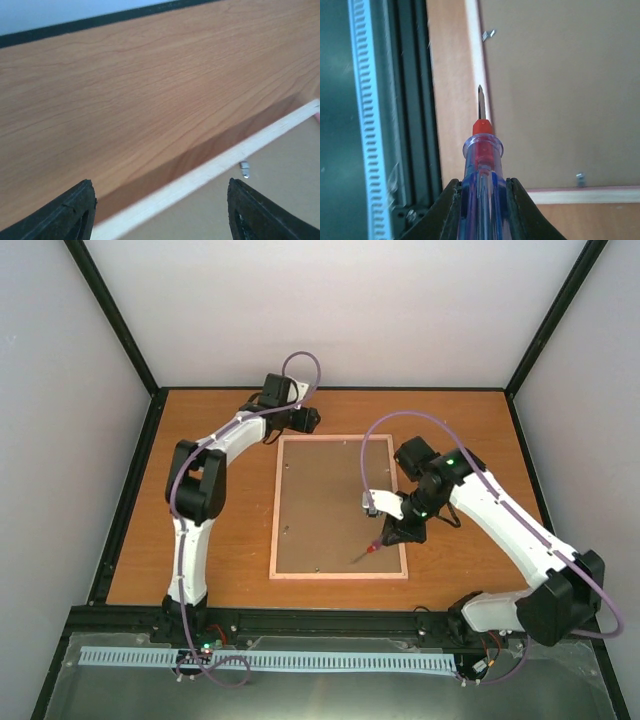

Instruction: Take the photo out of the frame

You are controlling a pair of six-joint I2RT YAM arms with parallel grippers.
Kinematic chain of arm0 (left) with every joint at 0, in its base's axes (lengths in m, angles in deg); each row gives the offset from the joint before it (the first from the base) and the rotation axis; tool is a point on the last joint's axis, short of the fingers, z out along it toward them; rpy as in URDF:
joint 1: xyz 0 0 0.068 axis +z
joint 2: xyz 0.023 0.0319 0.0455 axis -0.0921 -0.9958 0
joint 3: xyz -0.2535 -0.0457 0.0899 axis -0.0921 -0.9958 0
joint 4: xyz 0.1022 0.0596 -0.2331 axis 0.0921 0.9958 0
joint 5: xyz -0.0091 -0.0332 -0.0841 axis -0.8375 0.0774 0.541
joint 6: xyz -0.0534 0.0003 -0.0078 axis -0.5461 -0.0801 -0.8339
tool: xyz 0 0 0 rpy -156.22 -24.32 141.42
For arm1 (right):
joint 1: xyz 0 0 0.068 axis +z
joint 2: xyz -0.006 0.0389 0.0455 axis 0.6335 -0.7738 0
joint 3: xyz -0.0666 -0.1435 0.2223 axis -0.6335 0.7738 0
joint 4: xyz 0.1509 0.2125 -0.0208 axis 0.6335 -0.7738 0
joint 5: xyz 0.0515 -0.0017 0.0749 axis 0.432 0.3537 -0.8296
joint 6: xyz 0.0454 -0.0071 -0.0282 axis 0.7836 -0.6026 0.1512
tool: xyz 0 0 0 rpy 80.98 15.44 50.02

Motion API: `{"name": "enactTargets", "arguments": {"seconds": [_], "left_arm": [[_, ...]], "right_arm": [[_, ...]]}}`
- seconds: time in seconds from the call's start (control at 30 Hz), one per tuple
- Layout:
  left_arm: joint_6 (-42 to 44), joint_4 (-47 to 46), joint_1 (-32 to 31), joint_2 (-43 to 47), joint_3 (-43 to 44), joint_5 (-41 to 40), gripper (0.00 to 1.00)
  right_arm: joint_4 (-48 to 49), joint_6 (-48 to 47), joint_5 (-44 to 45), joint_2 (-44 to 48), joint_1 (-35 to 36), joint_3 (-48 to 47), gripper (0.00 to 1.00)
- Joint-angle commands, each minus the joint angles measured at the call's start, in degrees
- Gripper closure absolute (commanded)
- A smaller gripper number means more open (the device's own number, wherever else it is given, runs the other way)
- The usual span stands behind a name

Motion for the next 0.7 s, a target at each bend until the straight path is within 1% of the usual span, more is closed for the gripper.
{"name": "enactTargets", "arguments": {"seconds": [0.0, 0.1, 0.23, 0.3, 0.4, 0.53, 0.67], "left_arm": [[9.2, 6.6, 0.9, -9.2, 11.8, 9.8, 0.28], [11.3, 8.9, 1.0, -13.6, 17.2, 11.6, 0.27], [12.2, 9.3, 1.0, -15.6, 18.1, 13.6, 0.27], [12.5, 11.3, 1.0, -17.2, 20.5, 13.9, 0.27], [12.2, 12.6, 1.0, -18.4, 22.0, 13.7, 0.26], [10.2, 13.8, 1.0, -19.6, 23.6, 10.8, 0.22], [7.4, 16.6, 1.3, -21.1, 25.1, 11.8, 0.22]], "right_arm": [[-7.9, -4.9, 0.7, -1.9, 0.9, 2.2, 0.97], [-9.4, -5.4, 0.1, -1.9, 1.9, 2.6, 0.97], [-9.4, -4.8, 2.2, -2.4, 4.7, 5.0, 0.97], [-9.3, -4.3, 3.0, -3.5, 5.0, 5.6, 0.97], [-5.3, -0.4, 7.2, -5.2, 5.0, 5.8, 0.97], [-0.8, 3.9, 13.8, -5.9, 5.0, 5.5, 0.97], [1.3, 5.7, 17.5, -6.0, 5.0, 4.6, 0.97]]}}
